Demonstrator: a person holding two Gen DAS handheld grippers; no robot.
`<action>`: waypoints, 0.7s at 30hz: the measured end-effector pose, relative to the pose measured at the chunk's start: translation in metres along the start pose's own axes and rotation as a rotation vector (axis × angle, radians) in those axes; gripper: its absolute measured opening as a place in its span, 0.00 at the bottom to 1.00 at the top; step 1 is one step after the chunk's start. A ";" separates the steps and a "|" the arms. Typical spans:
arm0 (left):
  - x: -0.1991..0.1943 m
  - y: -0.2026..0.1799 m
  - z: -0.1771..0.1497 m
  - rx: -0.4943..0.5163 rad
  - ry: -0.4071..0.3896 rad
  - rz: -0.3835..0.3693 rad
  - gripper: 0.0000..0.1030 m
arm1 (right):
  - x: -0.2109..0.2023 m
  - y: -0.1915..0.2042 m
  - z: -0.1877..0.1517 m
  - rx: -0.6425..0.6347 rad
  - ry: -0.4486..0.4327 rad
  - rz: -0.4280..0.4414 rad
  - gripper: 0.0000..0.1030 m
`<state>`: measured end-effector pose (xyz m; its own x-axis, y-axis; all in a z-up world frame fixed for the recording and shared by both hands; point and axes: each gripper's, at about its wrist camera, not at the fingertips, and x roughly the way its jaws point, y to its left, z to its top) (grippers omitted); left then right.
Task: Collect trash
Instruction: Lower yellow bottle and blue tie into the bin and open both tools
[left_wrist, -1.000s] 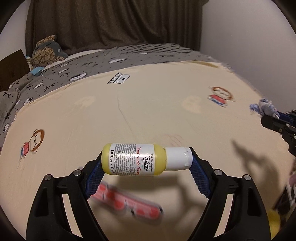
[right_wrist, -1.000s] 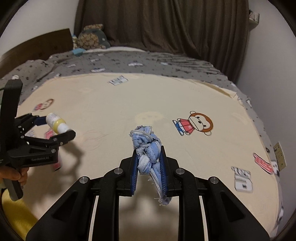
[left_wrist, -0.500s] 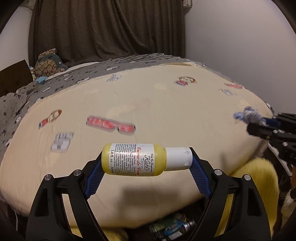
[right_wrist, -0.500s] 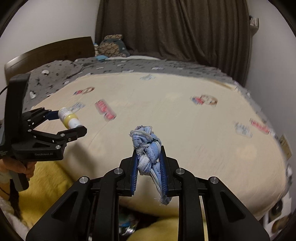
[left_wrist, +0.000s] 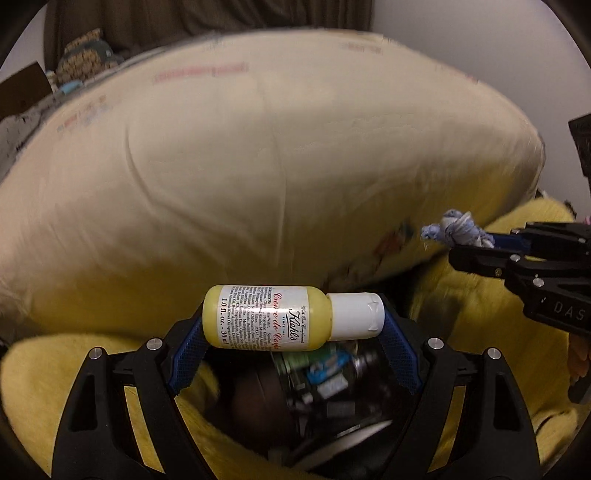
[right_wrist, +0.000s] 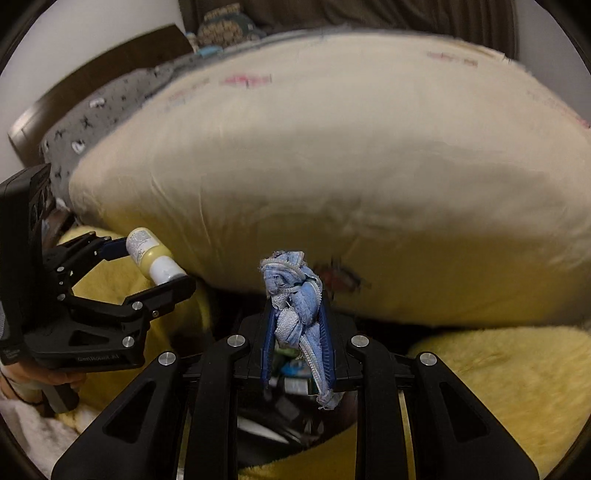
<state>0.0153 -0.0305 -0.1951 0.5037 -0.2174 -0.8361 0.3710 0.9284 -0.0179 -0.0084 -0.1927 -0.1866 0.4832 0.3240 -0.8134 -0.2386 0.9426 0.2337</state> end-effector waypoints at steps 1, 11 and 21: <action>0.006 -0.001 -0.005 0.001 0.021 -0.001 0.77 | 0.006 0.000 -0.003 0.003 0.022 -0.001 0.22; 0.060 -0.004 -0.038 -0.014 0.221 -0.072 0.77 | 0.059 -0.001 -0.031 0.047 0.187 -0.001 0.22; 0.074 -0.009 -0.045 0.004 0.292 -0.096 0.77 | 0.076 -0.004 -0.032 0.065 0.242 0.006 0.26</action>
<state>0.0142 -0.0412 -0.2815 0.2206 -0.2076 -0.9530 0.4091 0.9067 -0.1028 0.0025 -0.1747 -0.2665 0.2644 0.3077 -0.9140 -0.1826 0.9466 0.2659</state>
